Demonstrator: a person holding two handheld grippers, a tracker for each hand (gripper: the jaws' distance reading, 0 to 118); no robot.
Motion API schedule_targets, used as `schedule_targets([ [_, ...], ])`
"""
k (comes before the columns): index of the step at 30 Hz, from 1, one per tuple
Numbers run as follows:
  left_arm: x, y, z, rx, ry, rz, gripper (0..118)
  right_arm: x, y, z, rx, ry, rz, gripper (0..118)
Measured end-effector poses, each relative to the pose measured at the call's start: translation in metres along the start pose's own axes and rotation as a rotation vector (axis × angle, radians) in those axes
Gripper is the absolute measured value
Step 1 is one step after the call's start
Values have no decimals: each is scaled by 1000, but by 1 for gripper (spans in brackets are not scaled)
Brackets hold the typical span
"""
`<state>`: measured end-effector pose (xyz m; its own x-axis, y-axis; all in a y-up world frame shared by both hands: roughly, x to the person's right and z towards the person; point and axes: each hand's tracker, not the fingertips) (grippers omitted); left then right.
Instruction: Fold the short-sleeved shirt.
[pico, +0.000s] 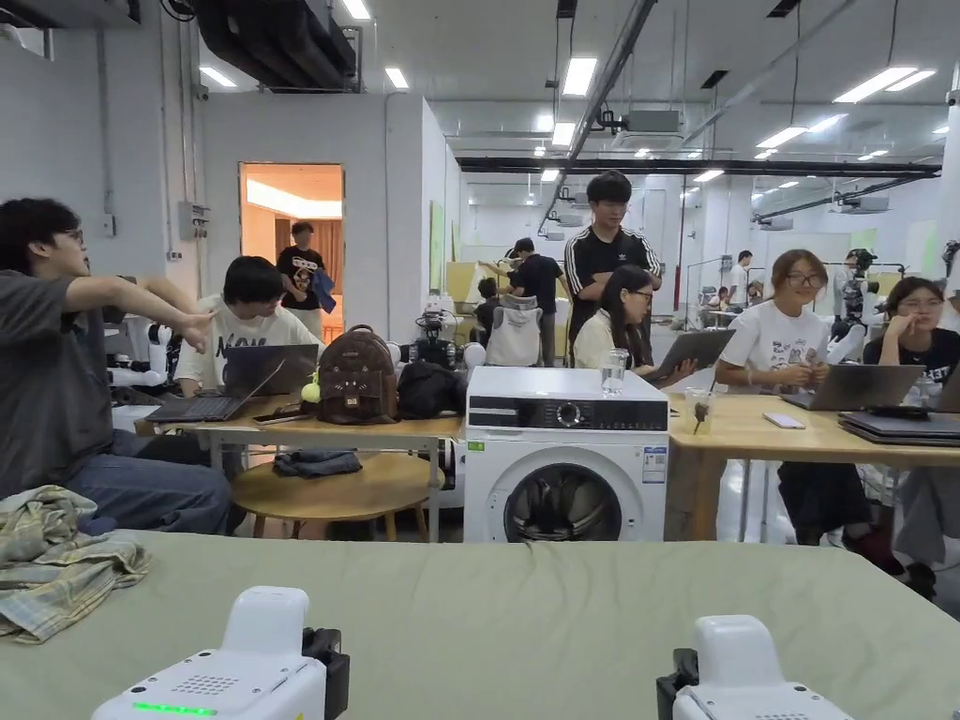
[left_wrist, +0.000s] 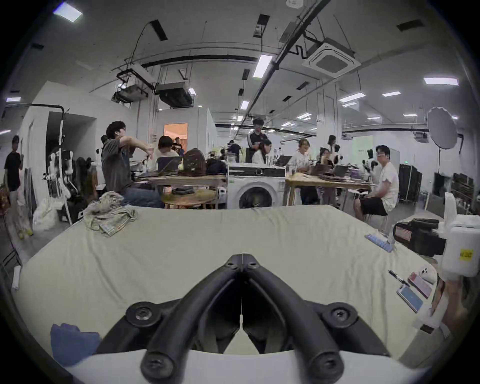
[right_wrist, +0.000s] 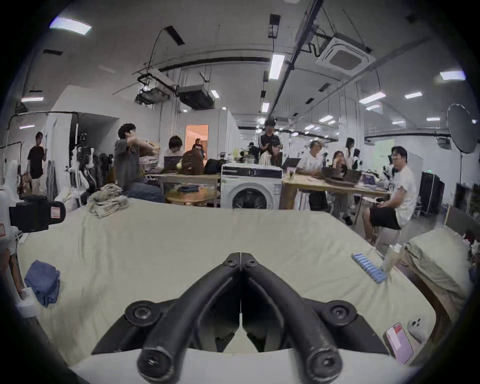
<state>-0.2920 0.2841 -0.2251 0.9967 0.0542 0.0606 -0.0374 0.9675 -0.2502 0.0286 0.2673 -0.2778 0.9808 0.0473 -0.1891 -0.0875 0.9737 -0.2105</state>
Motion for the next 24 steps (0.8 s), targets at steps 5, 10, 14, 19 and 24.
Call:
schedule_targets([
  [5, -11, 0, 14, 65, 58, 1, 0, 0, 3, 9, 86, -17, -7, 0],
  [10, -16, 2, 33, 210, 96, -11, 0, 1, 10, 14, 167, -20, -15, 0],
  [14, -7, 10, 45, 312, 116, -74, 0, 0, 14, 19, 211, -27, -9, 0],
  [19, -3, 12, 46, 325, 81, -107, 69, -1, 14, 21, 238, -16, -12, 66],
  [24, -3, 9, 49, 329, 71, -83, 97, -4, 13, 29, 305, -36, -3, 89],
])
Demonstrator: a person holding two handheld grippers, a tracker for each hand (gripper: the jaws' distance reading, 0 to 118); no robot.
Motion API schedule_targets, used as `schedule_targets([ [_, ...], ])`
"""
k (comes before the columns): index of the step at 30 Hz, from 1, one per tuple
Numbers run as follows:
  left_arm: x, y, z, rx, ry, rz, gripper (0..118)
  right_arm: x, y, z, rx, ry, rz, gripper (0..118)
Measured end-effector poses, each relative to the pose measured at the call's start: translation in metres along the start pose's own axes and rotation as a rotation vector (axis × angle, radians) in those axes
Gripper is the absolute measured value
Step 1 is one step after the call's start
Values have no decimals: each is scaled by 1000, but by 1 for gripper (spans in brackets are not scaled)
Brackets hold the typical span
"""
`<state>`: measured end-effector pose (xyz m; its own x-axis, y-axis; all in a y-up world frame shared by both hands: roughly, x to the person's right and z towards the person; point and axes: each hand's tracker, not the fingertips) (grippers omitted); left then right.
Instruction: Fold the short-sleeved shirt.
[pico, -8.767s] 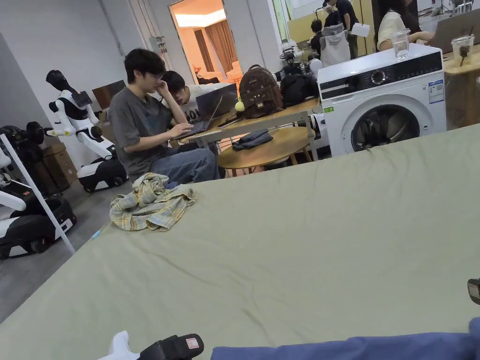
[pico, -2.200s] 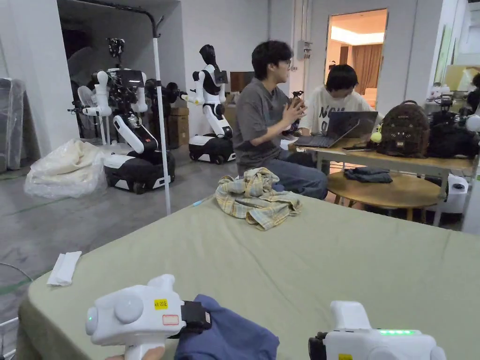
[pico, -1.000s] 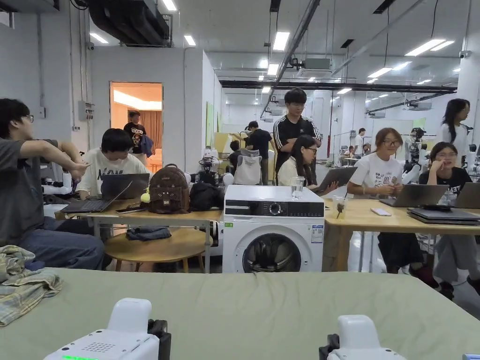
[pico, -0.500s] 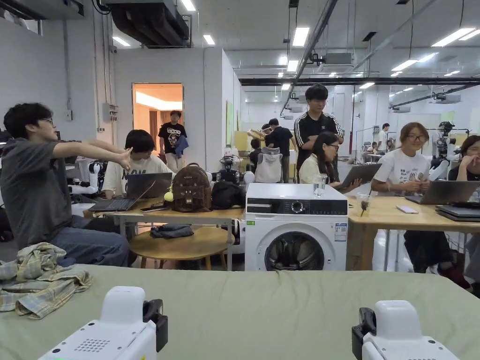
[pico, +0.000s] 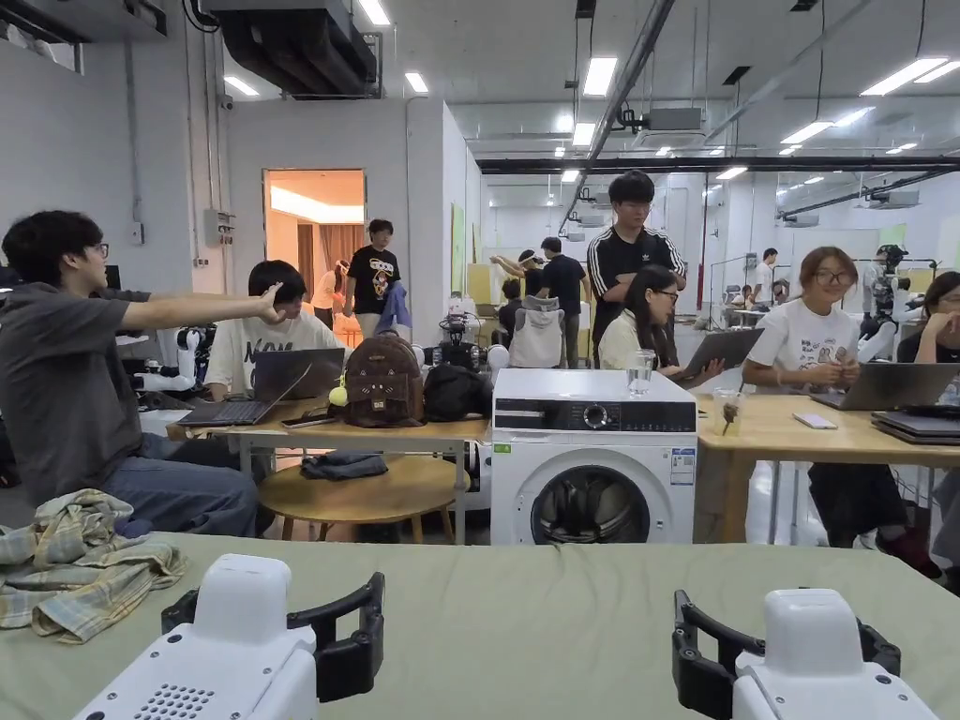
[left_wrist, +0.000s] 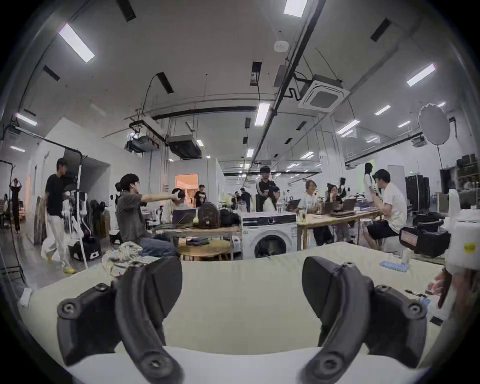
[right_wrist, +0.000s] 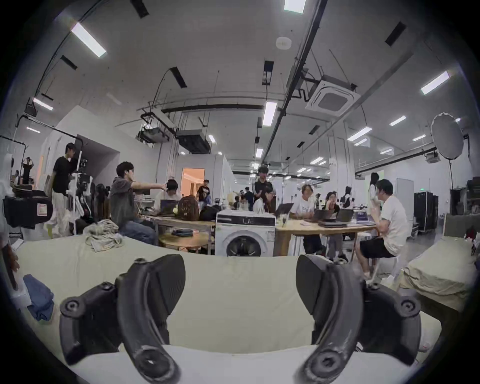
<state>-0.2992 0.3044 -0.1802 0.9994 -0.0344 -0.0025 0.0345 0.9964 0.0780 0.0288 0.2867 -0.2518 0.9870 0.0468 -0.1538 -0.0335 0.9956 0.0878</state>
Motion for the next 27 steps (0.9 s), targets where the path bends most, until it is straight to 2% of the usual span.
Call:
schedule_targets([
  [2, 0, -2, 4, 6, 11, 14, 99, -1, 3, 3, 5, 9, -9, 89],
  [4, 2, -5, 8, 11, 15, 11, 100, 1, 4, 7, 29, 66, -44, 89],
  [11, 5, -3, 9, 1, 6, -29, 101, -7, 2, 9, 9, 76, -33, 89],
  [17, 4, -3, 11, -12, 3, 11, 101, -8, -1, 12, 13, 71, -24, 89],
  [23, -3, -6, 6, -53, 16, 56, 101, -10, 0, 4, -114, 116, -36, 89],
  [27, 2, -5, 6, -60, 40, 17, 101, -15, -3, 7, -90, 110, -22, 89],
])
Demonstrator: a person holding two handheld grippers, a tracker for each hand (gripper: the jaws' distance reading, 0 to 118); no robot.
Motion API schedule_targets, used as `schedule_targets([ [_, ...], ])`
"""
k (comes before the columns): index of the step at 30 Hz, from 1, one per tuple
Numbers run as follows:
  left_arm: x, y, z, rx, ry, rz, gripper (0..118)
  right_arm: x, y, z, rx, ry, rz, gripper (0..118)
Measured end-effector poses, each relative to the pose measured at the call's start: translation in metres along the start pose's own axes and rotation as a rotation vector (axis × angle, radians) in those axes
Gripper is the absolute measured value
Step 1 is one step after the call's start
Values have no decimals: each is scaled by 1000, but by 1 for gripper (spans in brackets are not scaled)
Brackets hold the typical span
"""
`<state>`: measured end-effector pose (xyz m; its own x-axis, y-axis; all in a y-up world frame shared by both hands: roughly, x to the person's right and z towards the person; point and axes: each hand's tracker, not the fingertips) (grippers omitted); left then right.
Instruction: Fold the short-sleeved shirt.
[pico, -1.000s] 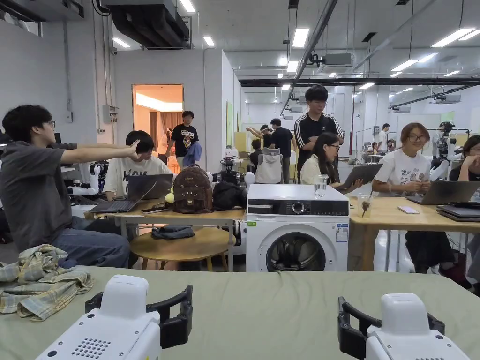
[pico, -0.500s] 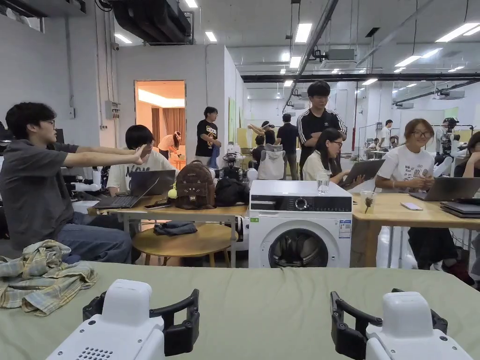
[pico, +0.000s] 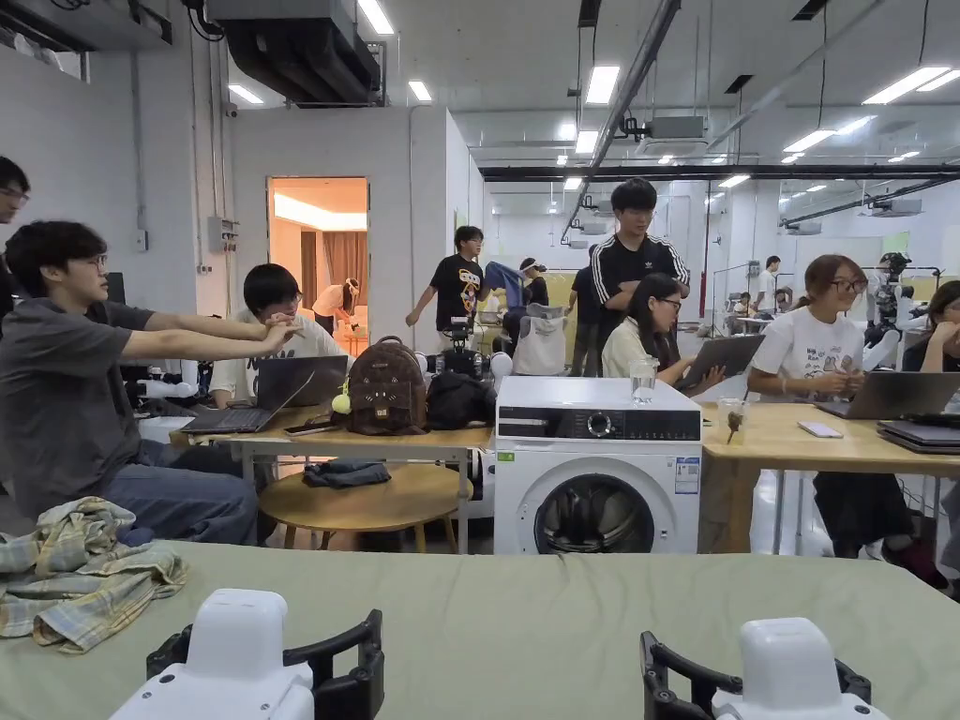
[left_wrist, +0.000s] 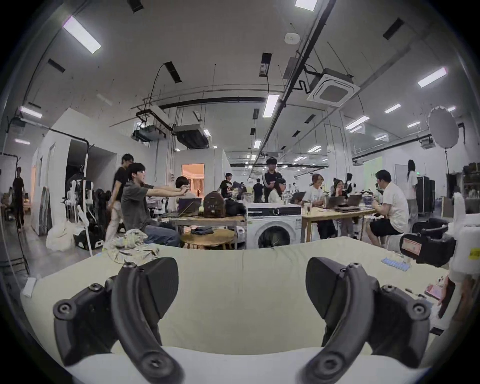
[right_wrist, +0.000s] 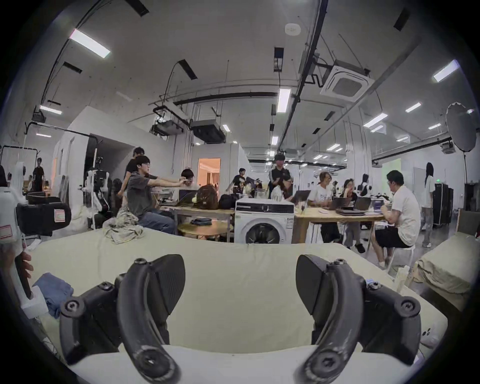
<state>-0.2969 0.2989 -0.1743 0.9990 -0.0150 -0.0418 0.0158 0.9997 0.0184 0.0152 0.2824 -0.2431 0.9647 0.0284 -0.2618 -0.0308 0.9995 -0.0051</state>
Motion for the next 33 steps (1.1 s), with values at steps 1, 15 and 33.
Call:
schedule_targets([
  [1, 1, 1, 2, 2, -9, -15, 101, 0, 0, 0, -1, 0, -1, 89],
  [15, 6, 5, 10, -18, -18, 40, 101, 5, 11, 6, -33, -72, -98, 89],
  [33, 13, 9, 15, -15, -45, 36, 101, 8, 17, 9, -53, -114, -133, 89],
])
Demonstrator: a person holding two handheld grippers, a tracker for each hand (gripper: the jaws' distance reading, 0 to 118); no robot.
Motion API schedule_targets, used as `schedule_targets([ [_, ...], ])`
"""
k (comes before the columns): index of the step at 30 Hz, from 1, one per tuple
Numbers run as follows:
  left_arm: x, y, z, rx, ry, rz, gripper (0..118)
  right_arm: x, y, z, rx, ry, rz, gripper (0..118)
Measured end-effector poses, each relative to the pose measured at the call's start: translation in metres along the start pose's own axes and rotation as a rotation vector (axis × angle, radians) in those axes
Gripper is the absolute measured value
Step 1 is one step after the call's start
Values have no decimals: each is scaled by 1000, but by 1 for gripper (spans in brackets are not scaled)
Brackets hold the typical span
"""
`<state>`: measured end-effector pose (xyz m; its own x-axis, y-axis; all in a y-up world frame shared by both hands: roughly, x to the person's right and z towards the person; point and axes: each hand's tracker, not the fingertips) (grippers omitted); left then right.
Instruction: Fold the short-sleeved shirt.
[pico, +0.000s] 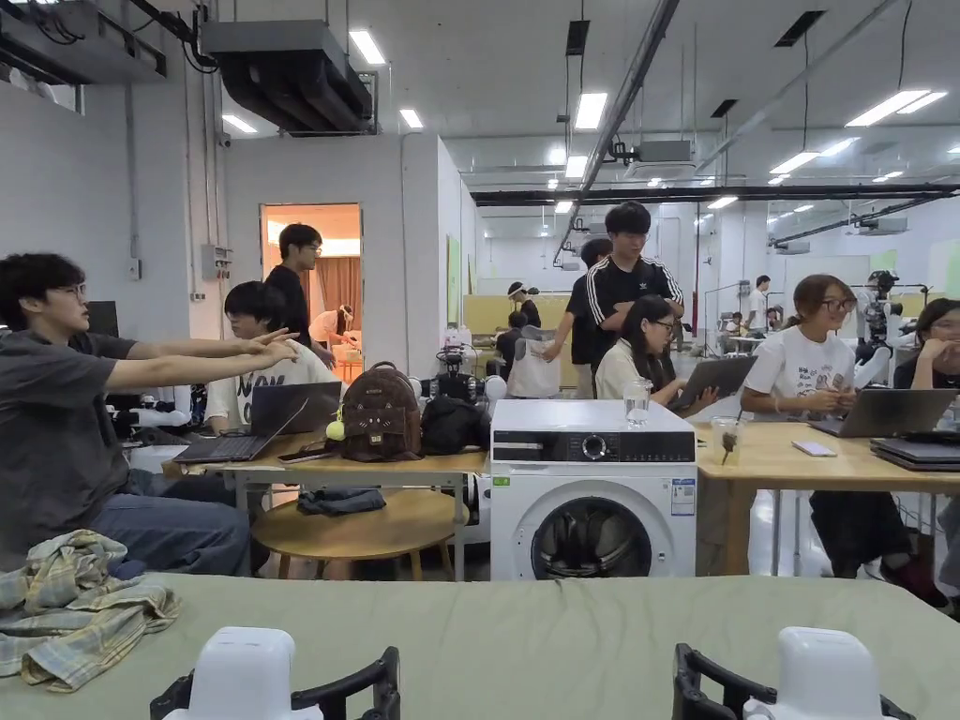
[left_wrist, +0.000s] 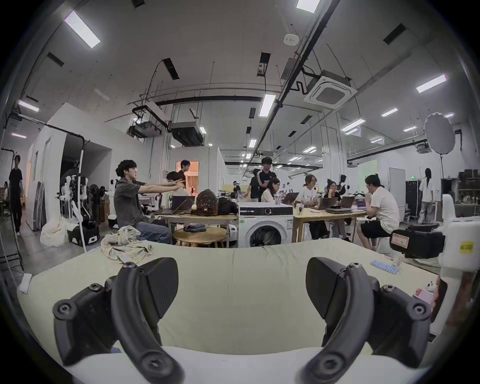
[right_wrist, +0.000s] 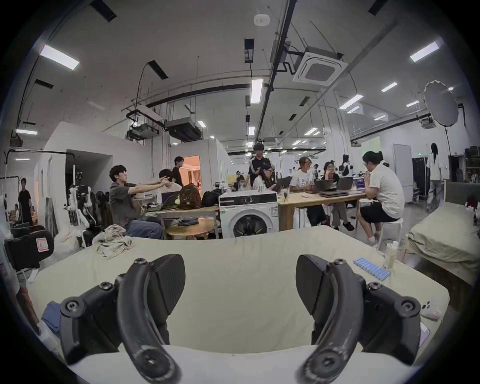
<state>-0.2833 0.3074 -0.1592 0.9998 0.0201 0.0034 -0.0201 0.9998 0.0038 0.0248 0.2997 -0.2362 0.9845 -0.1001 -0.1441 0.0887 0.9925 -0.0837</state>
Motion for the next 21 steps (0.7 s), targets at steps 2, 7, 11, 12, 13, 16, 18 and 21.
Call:
schedule_targets([
  [2, 1, 0, 0, -1, -4, -3, 101, 0, -1, 0, -4, 3, -3, 89],
  [7, 4, -2, 0, -1, -22, 2, 101, -2, -2, 0, -15, 17, 18, 89],
  [11, 5, -5, 0, -6, -27, -4, 101, -3, -5, 0, -1, 47, 10, 89],
  [12, 4, -5, 0, -9, -29, 0, 101, -4, -4, -1, -13, 43, 13, 89],
  [13, 4, -6, 0, -9, -27, 5, 101, -5, -4, -1, -25, 42, 13, 89],
  [16, 4, -6, 0, -6, -21, 3, 101, -2, -10, 4, 11, 120, 15, 89],
  [18, 5, -8, 0, -4, -11, -8, 101, -3, -12, 6, 19, 129, 22, 89],
  [21, 9, -11, 1, 5, -11, -29, 101, -10, -15, 8, 37, 100, 78, 89],
])
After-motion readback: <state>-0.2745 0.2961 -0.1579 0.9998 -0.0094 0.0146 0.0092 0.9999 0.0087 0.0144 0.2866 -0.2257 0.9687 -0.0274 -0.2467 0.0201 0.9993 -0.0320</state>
